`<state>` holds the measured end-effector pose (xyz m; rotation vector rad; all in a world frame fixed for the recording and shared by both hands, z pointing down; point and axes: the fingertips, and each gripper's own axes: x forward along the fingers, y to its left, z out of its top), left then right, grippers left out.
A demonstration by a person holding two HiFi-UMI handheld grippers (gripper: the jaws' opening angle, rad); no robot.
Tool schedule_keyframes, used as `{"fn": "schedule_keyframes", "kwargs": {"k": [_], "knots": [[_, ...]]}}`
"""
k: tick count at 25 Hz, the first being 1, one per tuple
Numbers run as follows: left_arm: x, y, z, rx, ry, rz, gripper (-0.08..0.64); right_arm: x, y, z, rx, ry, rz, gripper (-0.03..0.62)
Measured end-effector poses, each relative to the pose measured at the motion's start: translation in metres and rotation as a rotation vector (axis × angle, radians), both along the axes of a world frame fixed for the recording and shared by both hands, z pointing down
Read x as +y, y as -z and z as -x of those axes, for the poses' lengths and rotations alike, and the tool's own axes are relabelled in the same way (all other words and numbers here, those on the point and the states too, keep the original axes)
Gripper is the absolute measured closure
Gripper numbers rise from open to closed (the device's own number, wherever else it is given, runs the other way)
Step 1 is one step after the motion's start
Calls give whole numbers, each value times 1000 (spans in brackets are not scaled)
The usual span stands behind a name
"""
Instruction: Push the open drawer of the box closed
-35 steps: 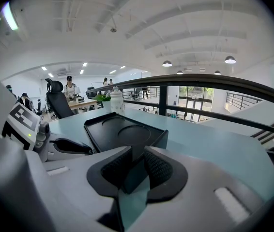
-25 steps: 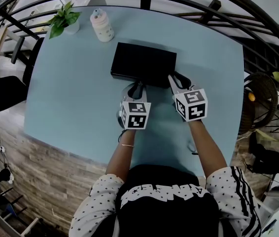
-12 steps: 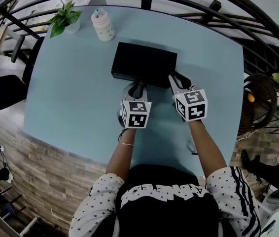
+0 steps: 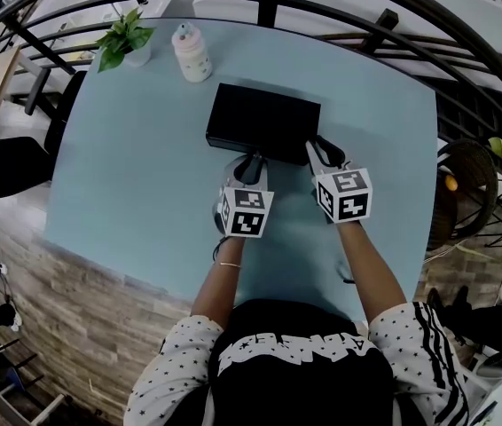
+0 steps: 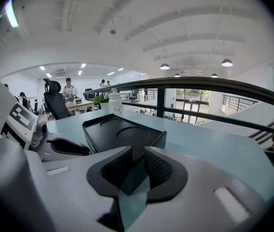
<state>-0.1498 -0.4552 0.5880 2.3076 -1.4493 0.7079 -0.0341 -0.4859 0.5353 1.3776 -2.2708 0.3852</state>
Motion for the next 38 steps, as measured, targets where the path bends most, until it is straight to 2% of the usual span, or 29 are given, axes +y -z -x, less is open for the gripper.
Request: {"fn": "schedule_keyframes", "kwargs": {"k": [4,9,11,15,26,38], "knots": [[9,10,-2,7,-17,-16,560,2,4,-5,-38,-29,-1,529],[18,31,1,31,-12,-70,560,7,13,0,-30,-19,-5,526],[20,44,0,44,-15,-96,560,10,24,0,-44,-21,-23,531],[23,72,-4,77,-26,-140,560,19,49,0,-82,-21,-75,595],[52,147,-6,105,-59,-236,560,69,125,2,-235,11,-225,595],[81,194,-22,112,-94,-301,560,111,159,-8,-277,17,-291,595]]}}
